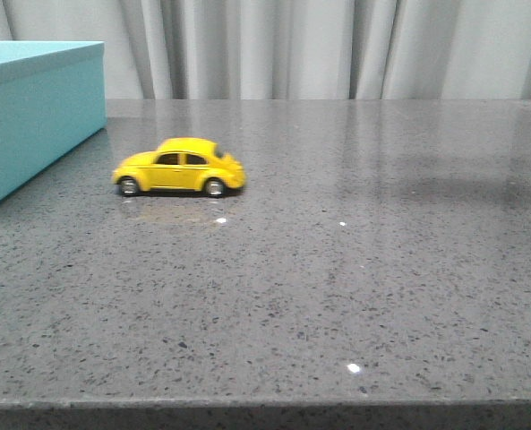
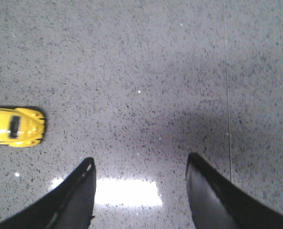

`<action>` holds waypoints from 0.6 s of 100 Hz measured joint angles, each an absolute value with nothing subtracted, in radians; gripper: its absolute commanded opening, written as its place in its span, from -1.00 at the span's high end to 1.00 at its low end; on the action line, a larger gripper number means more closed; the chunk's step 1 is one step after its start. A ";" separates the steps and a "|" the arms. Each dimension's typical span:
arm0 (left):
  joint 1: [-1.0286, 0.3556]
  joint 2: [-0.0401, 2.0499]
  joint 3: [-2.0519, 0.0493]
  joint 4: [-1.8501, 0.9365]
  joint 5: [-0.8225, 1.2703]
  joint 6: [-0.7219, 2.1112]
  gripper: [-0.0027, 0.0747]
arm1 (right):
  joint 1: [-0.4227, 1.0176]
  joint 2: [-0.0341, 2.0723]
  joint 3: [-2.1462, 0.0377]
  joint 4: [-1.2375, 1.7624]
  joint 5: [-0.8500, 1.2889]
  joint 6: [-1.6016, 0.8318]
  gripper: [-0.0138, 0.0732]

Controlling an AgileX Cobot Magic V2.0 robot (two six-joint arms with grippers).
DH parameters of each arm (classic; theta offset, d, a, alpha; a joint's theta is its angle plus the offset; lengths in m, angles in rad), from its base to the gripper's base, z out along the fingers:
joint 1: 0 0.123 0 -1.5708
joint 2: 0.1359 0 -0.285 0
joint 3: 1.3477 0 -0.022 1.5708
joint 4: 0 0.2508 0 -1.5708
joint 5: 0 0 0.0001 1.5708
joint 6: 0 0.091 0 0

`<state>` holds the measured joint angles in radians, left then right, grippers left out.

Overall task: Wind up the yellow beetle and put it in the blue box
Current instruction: 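Release the car with the right gripper and let it roll toward the box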

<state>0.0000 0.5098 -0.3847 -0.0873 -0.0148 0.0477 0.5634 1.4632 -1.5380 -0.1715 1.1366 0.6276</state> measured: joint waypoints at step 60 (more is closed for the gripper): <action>-0.043 0.794 -0.768 -0.076 0.378 0.180 0.12 | 0.670 1.073 -1.124 -0.255 0.727 0.643 -0.27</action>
